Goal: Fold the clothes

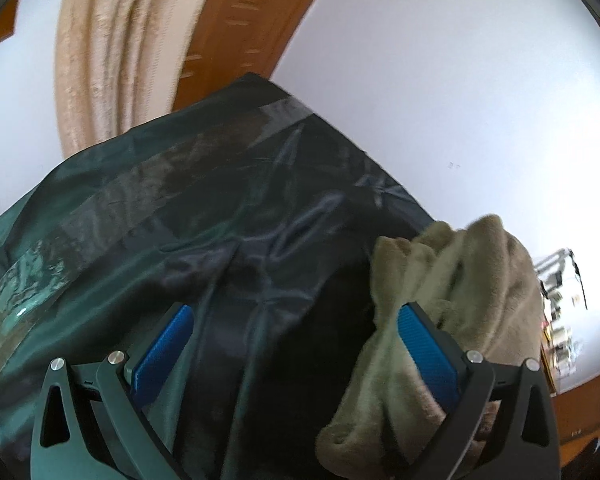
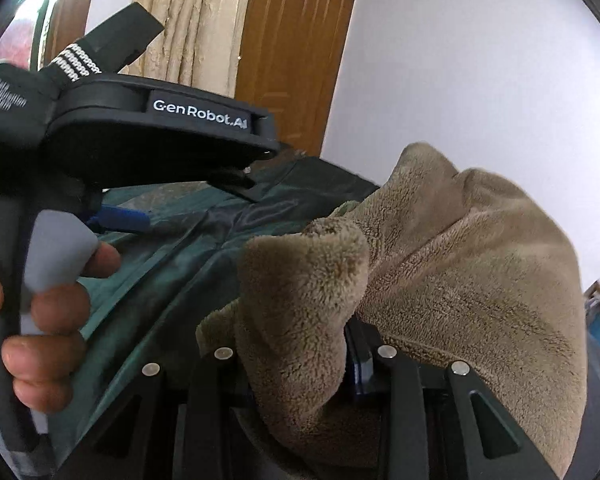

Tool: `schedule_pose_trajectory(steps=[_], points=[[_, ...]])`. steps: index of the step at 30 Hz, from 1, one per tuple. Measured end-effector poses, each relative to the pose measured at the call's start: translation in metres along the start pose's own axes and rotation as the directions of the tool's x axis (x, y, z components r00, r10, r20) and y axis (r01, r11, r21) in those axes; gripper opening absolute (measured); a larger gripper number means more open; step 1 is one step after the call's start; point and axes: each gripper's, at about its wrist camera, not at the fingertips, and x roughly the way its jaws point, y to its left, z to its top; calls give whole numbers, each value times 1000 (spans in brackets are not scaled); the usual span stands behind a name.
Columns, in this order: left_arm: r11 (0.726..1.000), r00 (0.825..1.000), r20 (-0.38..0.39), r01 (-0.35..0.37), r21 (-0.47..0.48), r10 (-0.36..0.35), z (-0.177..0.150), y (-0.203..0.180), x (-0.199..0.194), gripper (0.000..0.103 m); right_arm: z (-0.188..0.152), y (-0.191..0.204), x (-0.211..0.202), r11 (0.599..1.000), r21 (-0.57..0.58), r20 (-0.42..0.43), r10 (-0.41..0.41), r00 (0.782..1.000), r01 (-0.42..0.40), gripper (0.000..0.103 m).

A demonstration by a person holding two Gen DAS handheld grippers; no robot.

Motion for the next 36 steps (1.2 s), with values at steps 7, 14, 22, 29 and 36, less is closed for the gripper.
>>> schedule_pose_trajectory(steps=[7, 14, 22, 29, 36], points=[[999, 1000, -16, 5, 37, -5, -2, -9, 3, 103, -1, -7, -4, 984, 35, -40, 174, 984, -172, 73], [998, 1000, -4, 25, 64, -24, -1, -15, -2, 103, -13, -24, -28, 961, 61, -3, 271, 963, -270, 73], [990, 995, 17, 101, 102, -103, -4, -26, -13, 103, -51, -68, -79, 942, 227, 149, 216, 965, -246, 73], [943, 967, -18, 250, 217, -253, -21, -57, -30, 103, -92, -107, -96, 903, 407, 161, 76, 984, -137, 74], [941, 976, -50, 216, 261, -210, -33, -73, -14, 103, -109, -128, -109, 885, 457, 138, 31, 990, -91, 74]])
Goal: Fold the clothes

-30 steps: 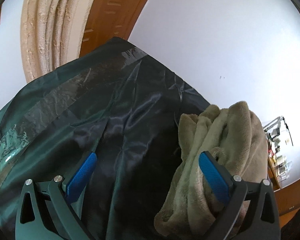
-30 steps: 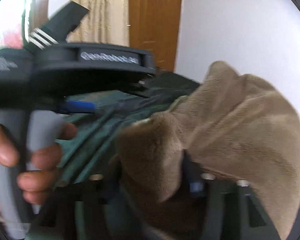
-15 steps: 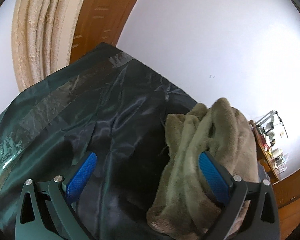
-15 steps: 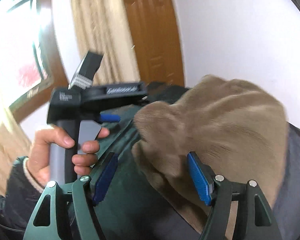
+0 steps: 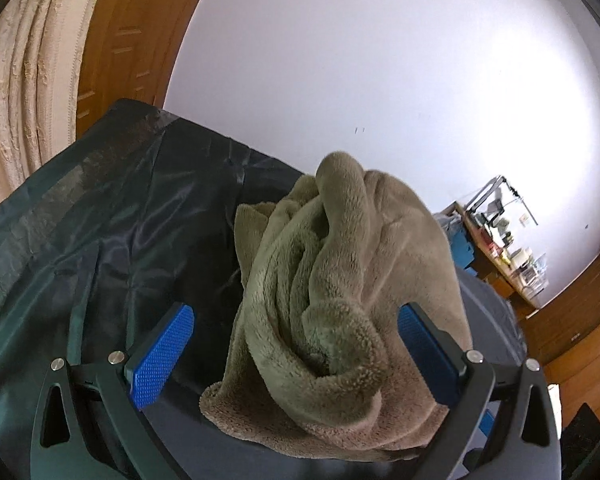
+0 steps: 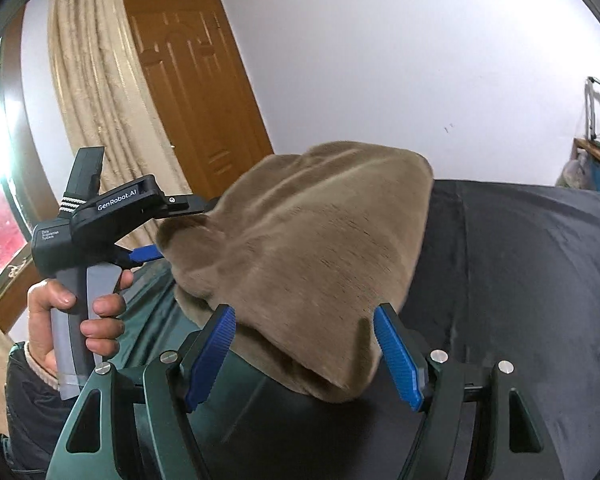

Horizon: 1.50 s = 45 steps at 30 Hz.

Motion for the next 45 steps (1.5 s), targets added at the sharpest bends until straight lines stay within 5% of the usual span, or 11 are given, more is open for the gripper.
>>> schedule_pose_trajectory(steps=[5, 7, 10, 22, 29, 34, 42, 45], points=[[1000, 998, -57, 9, -26, -11, -3, 5, 18, 101, -1, -15, -11, 999, 14, -47, -47, 998, 48, 74], [999, 996, -91, 4, -47, -8, -5, 9, 27, 80, -2, -17, -8, 998, 10, -71, -63, 995, 64, 74], [992, 989, -137, 37, -117, -53, -11, 22, 36, 65, 0, -18, -5, 996, -2, -102, -87, 991, 87, 74], [951, 963, -194, 130, -279, -188, -15, 48, 43, 64, 2, -43, 28, 959, -19, -197, -281, 939, 283, 82], [944, 957, -207, 139, -299, -206, -16, 50, 40, 64, 1, -45, 26, 956, -35, -195, -292, 936, 291, 84], [934, 950, -221, 140, -328, -219, -12, 61, 45, 79, 2, -39, 13, 964, -18, -181, -264, 947, 265, 84], [915, 944, -182, 200, -352, -276, -24, 62, 24, 82, 9, -34, -14, 960, 5, -109, -279, 954, 281, 85], [929, 954, -179, 174, -327, -242, -26, 56, 20, 82, 10, -39, -17, 960, 51, -98, -270, 958, 276, 86]])
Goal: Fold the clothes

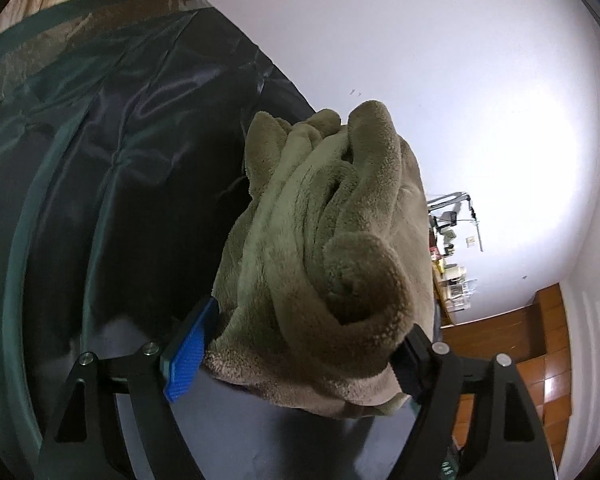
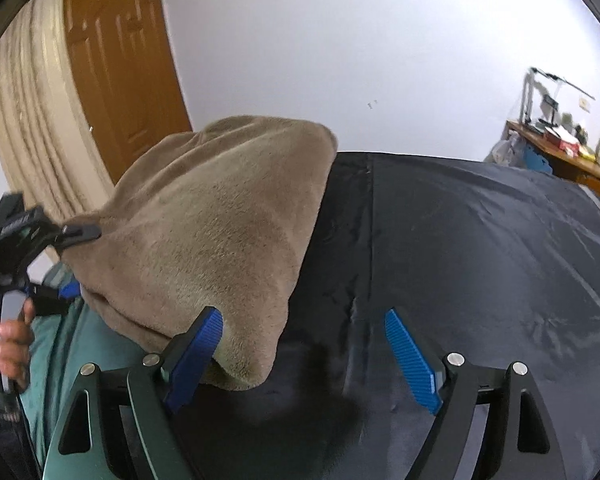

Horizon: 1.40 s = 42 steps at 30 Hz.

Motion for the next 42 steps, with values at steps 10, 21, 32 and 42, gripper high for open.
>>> schedule_pose_trajectory(steps=[10, 21, 32, 42], points=[[980, 988, 34, -152, 128, 149, -18, -12, 8, 58, 6, 9, -9, 999, -52, 40, -9, 999, 11, 86], [982, 987, 21, -160, 102, 159, -18, -3, 6, 81, 49, 57, 15, 981, -169, 80, 106, 991, -92, 86], [931, 962, 204, -235, 279, 181, 9, -93, -45, 86, 15, 76, 60, 956, -251, -12, 153, 988, -152, 102], [912, 991, 22, -132, 389, 134, 32, -163, 27, 86, 10, 72, 59, 956, -234, 10, 183, 983, -175, 102]])
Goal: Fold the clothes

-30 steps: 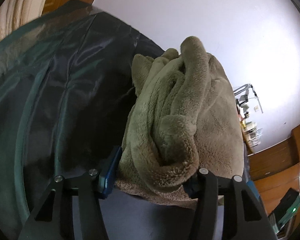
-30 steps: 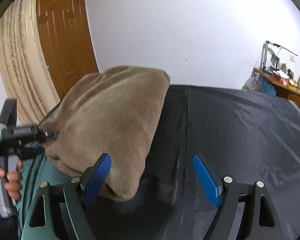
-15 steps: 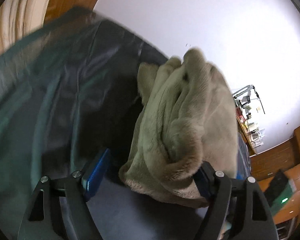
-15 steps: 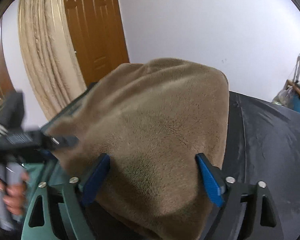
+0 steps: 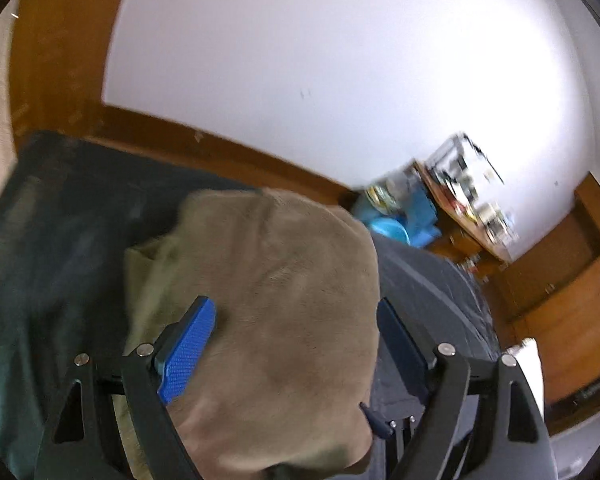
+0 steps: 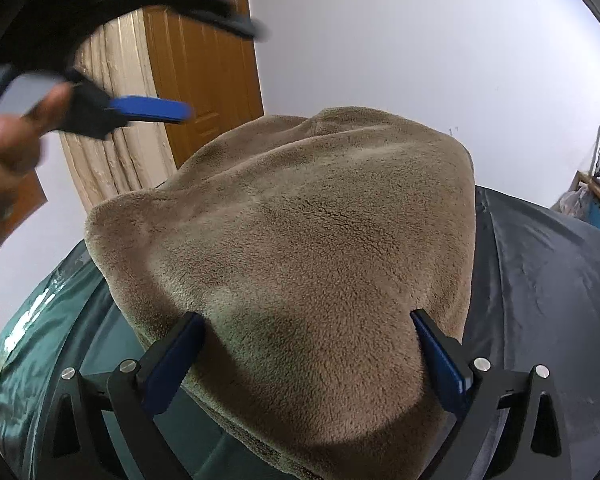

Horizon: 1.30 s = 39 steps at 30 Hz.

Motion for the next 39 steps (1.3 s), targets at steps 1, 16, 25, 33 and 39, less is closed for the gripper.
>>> schedule_pose_trajectory(steps=[1, 16, 25, 33, 39], points=[[1000, 1000, -21, -12, -11, 12, 0, 2, 10, 86, 0, 0, 0, 1000, -1, 1, 0, 1000, 0, 102], [983, 996, -72, -68, -170, 57, -17, 81, 39, 42, 10, -3, 6, 998, 14, -3, 64, 998, -64, 102], [985, 999, -10, 28, -171, -31, -9, 75, 0, 84, 10, -8, 9, 997, 28, 7, 73, 997, -73, 103], [973, 973, -12, -229, 13, 229, 3, 71, -14, 88, 4, -8, -3, 997, 32, 8, 74, 997, -74, 103], [973, 959, -166, -226, 52, 232, 1, 88, 18, 88, 1, -6, -7, 996, 42, 14, 79, 997, -80, 103]])
